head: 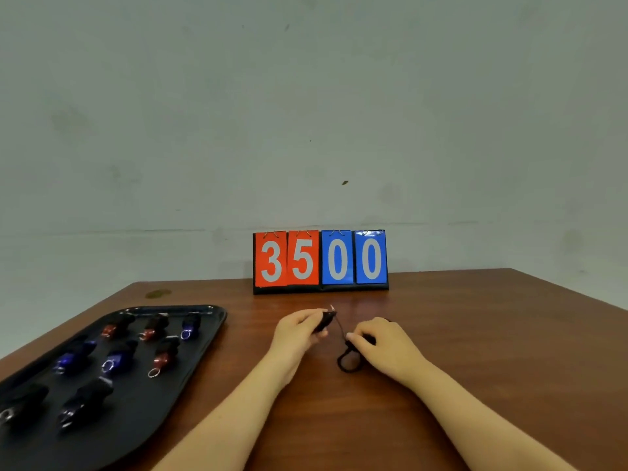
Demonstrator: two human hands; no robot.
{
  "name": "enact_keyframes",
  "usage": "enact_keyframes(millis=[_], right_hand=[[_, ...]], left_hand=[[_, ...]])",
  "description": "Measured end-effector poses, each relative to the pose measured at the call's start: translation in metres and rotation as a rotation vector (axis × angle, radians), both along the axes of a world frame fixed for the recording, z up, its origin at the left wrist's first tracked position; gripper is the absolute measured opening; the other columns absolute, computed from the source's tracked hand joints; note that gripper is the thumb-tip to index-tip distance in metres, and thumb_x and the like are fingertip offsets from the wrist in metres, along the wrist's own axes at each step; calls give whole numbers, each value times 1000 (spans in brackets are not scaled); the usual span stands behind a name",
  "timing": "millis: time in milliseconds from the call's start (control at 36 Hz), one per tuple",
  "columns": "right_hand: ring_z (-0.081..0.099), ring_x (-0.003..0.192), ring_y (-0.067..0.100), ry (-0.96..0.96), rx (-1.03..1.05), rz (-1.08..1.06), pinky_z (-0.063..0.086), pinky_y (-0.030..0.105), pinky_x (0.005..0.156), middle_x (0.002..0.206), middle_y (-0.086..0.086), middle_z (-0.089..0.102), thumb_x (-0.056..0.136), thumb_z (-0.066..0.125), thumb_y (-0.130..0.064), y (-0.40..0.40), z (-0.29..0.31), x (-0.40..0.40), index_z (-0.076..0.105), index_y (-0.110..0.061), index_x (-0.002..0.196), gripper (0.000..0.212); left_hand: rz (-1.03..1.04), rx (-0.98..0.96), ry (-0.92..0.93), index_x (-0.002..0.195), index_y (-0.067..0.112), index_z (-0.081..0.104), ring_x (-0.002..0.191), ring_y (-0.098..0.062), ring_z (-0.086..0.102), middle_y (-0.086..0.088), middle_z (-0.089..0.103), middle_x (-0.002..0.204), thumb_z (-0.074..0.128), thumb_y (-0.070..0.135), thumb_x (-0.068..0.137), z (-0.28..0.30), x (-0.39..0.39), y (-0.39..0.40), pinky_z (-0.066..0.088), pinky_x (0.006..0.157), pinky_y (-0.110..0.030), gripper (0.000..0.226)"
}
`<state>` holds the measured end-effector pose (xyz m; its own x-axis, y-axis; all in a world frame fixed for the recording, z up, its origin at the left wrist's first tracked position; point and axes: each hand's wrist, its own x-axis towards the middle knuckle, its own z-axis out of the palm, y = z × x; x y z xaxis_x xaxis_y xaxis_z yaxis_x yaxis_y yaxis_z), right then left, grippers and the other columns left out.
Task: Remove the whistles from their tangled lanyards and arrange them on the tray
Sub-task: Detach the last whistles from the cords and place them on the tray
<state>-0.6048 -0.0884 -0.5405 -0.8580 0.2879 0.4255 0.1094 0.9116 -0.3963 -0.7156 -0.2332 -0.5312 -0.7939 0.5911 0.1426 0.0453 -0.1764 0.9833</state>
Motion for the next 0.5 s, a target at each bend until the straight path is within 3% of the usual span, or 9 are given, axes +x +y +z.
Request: enact_keyframes(millis=[111, 167, 278, 361, 417, 500], right_hand=[[51, 82, 4, 80, -123, -24, 40, 27, 76, 78, -9, 58, 99, 46, -38, 2, 0, 1, 53, -34, 70, 30], [55, 86, 8, 120, -218, -46, 45, 30, 80, 83, -8, 61, 100, 42, -40, 4, 1, 2, 59, -28, 76, 31], [48, 105, -5, 48, -220, 60, 41, 20, 89, 103, -23, 61, 94, 47, -53, -2, 3, 6, 64, -41, 103, 23], [44, 110, -5, -47, -150, 114, 40, 22, 95, 112, -24, 57, 84, 55, -64, -6, 0, 5, 62, -39, 118, 43], [47, 108, -2, -70, -123, 110, 41, 26, 97, 110, -23, 58, 79, 55, -68, -6, -2, 3, 64, -38, 116, 48], [49, 104, 1, -47, -120, 97, 41, 28, 96, 102, -18, 61, 85, 60, -54, -8, 0, 2, 70, -34, 102, 28]], left_hand=[[2, 57, -42, 129, 10, 57, 107, -21, 62, -3, 59, 118, 48, 9, 100, 3, -2, 1, 57, 82, -26, 31], [-12, 53, -57, 134, 11, 53, 109, -22, 61, -3, 54, 121, 45, 8, 101, 5, 0, 1, 55, 89, -31, 34], [-56, 44, -52, 125, 12, 60, 105, -20, 64, -7, 61, 119, 46, 9, 101, 5, 7, 1, 56, 81, -26, 28], [-37, 39, -5, 119, 12, 64, 97, -19, 67, -7, 67, 109, 49, 11, 100, 4, 8, 2, 56, 79, -25, 25], [-29, 52, -4, 118, 11, 65, 96, -20, 68, -8, 68, 108, 51, 11, 99, 4, 6, 1, 56, 82, -28, 24], [-44, 91, -35, 118, 7, 65, 99, -22, 68, -9, 68, 110, 54, 10, 97, 5, 4, 0, 56, 86, -31, 24]])
